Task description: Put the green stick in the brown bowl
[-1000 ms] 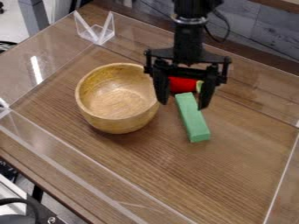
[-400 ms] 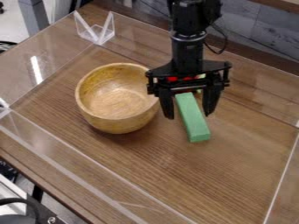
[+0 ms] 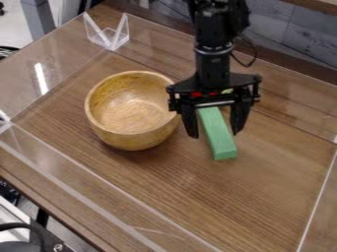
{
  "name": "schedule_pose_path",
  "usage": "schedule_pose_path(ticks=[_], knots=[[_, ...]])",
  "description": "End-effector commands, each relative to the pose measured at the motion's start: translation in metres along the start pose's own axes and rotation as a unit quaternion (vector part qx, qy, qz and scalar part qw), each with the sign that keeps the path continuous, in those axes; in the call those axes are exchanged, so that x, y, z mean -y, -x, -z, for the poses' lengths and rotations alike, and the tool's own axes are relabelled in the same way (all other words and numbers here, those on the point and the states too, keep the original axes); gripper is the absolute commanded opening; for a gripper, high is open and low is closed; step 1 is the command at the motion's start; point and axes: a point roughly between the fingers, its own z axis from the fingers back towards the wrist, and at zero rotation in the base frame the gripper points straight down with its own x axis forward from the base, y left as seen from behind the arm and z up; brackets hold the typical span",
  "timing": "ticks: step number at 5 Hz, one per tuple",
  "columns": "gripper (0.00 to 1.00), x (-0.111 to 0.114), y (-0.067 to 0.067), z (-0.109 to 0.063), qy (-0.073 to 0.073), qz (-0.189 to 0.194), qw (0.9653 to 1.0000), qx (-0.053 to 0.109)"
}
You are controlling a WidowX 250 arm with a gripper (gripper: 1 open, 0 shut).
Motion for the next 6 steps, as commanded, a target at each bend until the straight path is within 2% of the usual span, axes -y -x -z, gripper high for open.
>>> schedule_pose_path(ticks=[1,2,4,5,6], knots=[[0.0,-0.005,0.0,0.003,0.013,-0.025,0.9995,0.016],[0.0,-0.011,0.0,0.012,0.015,-0.044,0.9986,0.024],[0.0,-0.007,-0.001,0.022,0.014,-0.092,0.9943,0.051],[0.0,0.004,0.001,0.028,0.009,-0.106,0.9923,0.064],[0.0,0.012,-0.003,0.029,0.001,-0.123,0.9899,0.07]])
